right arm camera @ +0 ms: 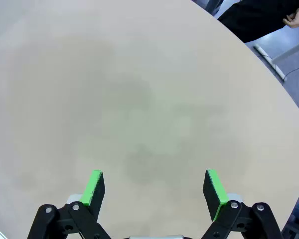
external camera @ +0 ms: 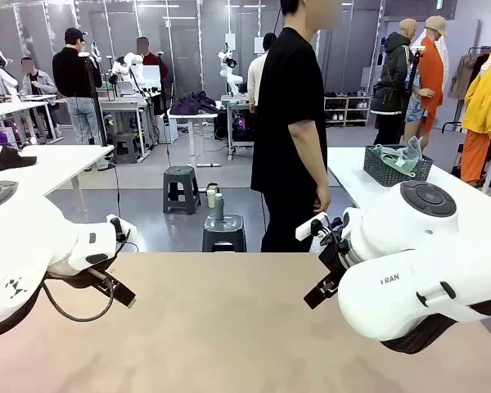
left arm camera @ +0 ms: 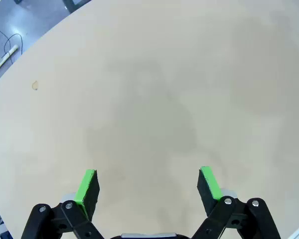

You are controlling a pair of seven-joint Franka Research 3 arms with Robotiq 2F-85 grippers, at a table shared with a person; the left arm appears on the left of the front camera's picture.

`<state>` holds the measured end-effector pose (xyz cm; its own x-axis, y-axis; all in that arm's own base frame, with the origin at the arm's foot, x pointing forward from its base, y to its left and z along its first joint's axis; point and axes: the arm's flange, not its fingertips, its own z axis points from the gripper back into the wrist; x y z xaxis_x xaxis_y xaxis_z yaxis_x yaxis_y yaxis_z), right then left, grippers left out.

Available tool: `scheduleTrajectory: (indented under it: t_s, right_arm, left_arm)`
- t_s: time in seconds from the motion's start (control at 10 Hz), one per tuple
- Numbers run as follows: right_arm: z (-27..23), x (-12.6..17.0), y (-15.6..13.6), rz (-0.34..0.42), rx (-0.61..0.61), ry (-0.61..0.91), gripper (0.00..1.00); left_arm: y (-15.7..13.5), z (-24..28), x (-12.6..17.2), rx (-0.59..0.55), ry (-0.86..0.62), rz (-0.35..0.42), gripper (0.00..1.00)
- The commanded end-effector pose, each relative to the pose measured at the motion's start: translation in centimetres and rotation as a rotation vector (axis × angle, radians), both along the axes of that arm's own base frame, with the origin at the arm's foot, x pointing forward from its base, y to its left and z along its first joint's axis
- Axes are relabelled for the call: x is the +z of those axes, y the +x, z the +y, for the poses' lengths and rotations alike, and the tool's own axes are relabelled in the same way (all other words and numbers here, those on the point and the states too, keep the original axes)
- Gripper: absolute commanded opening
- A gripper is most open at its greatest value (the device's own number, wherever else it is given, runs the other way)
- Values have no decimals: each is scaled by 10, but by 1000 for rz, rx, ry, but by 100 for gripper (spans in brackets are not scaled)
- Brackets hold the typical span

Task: Fold the towels and place them in the basket.
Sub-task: When a person lays out a Towel with hook on the table, fold it in half twice.

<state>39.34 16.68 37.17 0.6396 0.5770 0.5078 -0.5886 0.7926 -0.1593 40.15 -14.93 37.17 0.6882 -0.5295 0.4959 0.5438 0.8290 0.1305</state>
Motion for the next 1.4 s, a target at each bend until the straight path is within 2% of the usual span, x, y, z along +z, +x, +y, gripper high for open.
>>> scheduleTrajectory:
  t_s: [0.0,1.0,1.1,1.3]
  right_arm:
    - [0,0,0,0,0,0,100]
    - [0,0,0,-1,2,-1,100]
    - [-1,13,6,14,8,1,100]
    - [-9,61,11,57,0,56,100]
  left_arm:
    - [0,0,0,0,0,0,100]
    - [0,0,0,-1,0,0,100]
    - [3,-1,11,-18,23,6,100]
    - [5,7,51,-19,-41,40,100]
